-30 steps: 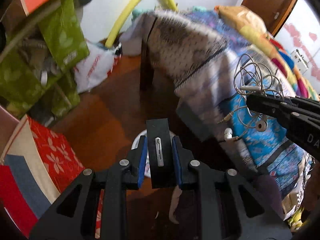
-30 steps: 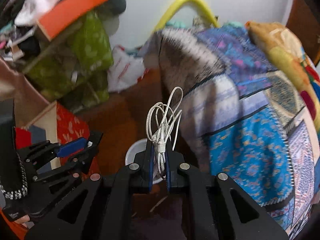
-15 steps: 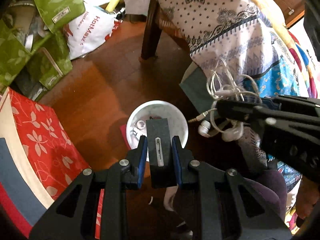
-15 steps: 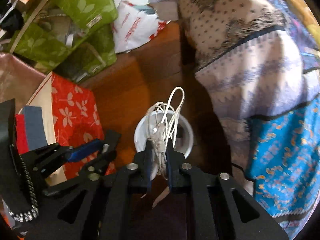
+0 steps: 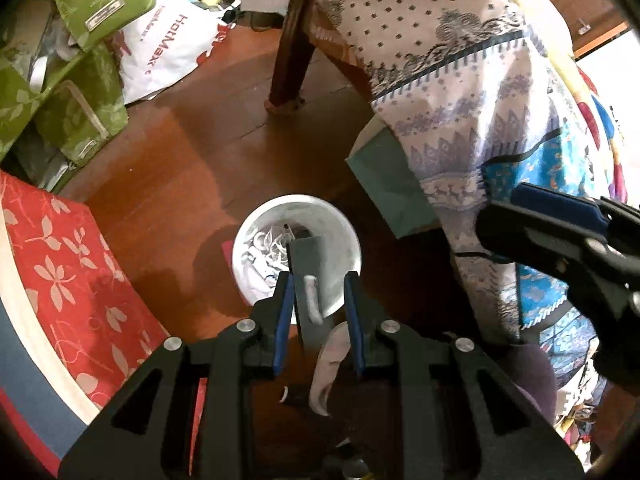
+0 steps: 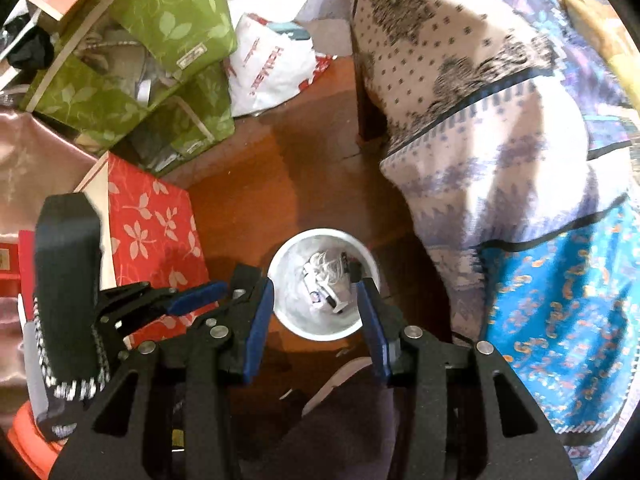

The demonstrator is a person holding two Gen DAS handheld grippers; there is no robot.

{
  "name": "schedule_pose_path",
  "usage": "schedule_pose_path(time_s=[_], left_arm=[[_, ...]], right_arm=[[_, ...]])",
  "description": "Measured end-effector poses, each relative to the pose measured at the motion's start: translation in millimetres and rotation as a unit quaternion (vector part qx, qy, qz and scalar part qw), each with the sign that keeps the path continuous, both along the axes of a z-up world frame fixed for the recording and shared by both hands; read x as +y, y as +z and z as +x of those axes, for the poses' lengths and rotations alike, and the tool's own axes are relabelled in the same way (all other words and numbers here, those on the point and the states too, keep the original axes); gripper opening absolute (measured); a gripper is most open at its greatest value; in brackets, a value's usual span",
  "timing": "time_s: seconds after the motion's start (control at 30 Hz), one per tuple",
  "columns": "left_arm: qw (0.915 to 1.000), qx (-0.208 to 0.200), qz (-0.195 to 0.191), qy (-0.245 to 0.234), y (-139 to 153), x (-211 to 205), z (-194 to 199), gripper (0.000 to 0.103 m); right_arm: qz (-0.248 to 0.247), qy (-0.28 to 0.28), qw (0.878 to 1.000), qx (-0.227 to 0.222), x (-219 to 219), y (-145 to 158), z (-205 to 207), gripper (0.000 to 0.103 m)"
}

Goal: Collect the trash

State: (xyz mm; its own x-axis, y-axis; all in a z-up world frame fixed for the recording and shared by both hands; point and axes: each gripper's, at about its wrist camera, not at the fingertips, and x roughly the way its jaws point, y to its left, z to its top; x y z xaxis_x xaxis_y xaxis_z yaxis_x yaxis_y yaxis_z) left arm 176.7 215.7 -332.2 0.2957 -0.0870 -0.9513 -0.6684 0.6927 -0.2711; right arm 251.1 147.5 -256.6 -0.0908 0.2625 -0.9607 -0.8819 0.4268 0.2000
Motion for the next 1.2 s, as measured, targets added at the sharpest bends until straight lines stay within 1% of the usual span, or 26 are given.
schedule_pose_path(time_s=[0.03,0.13,0.23,0.37,0.43,0.5,0.53,0.6,0.7,0.77,0.8,0.9,0.93,0.97,1.0,1.03,1.1,1.13,1.2], left_arm=[[1.0000,0.000,0.007,-0.003,4,-1,2,0.026],[0.9995,0.004,0.029,-0.011,15,-6,5,0.026],[0.9988,-0.002,0.046,-0.015,31,-8,1,0.026],[0.9963,-0.026,0.078,-0.021,69,-14,-9,0.026],[0.9938,-0.048,0.097,-0.025,94,-20,-16,0.026],[0.9891,-0.078,0.121,-0.029,125,-28,-23,0.026],[0.9852,-0.098,0.137,-0.034,145,-34,-29,0.026],[0.9780,-0.131,0.158,-0.040,176,-44,-38,0.026],[0.9662,-0.181,0.176,-0.052,220,-60,-53,0.026],[0.9581,-0.211,0.184,-0.060,245,-71,-64,0.026],[0.9528,-0.228,0.189,-0.066,259,-77,-71,0.026],[0.9372,-0.276,0.196,-0.084,294,-94,-91,0.026],[0.9305,-0.296,0.195,-0.092,305,-102,-99,0.026],[0.9257,-0.309,0.194,-0.098,313,-109,-103,0.026],[0.9190,-0.326,0.194,-0.108,321,-117,-110,0.026],[0.9142,-0.335,0.196,-0.115,327,-123,-114,0.026],[0.9002,-0.357,0.207,-0.140,341,-143,-125,0.026],[0.8943,-0.364,0.213,-0.149,346,-151,-130,0.026],[0.8832,-0.375,0.228,-0.164,354,-166,-139,0.026]], right_arm=[[0.002,-0.001,1.000,-0.009,-3,5,-1,0.040],[0.015,-0.006,0.999,-0.035,-13,22,-1,0.040],[0.038,-0.021,0.998,-0.045,-28,43,-3,0.040],[0.073,-0.035,0.993,-0.081,-50,80,-11,0.040],[0.094,-0.042,0.990,-0.099,-64,103,-18,0.040],[0.111,-0.051,0.987,-0.107,-75,120,-24,0.040],[0.123,-0.057,0.985,-0.110,-83,131,-28,0.040],[0.146,-0.072,0.979,-0.122,-99,152,-36,0.040],[0.182,-0.101,0.967,-0.147,-124,183,-51,0.040],[0.201,-0.125,0.957,-0.170,-142,206,-61,0.040],[0.208,-0.135,0.952,-0.181,-149,215,-66,0.040],[0.234,-0.171,0.932,-0.220,-179,247,-84,0.040],[0.248,-0.183,0.923,-0.229,-191,258,-93,0.040],[0.256,-0.191,0.918,-0.233,-199,264,-98,0.040],[0.266,-0.202,0.913,-0.237,-209,270,-103,0.040],[0.276,-0.218,0.903,-0.245,-221,277,-113,0.040],[0.286,-0.240,0.891,-0.259,-236,283,-122,0.040],[0.292,-0.257,0.881,-0.270,-246,287,-131,0.040],[0.300,-0.279,0.867,-0.284,-259,293,-142,0.040]])
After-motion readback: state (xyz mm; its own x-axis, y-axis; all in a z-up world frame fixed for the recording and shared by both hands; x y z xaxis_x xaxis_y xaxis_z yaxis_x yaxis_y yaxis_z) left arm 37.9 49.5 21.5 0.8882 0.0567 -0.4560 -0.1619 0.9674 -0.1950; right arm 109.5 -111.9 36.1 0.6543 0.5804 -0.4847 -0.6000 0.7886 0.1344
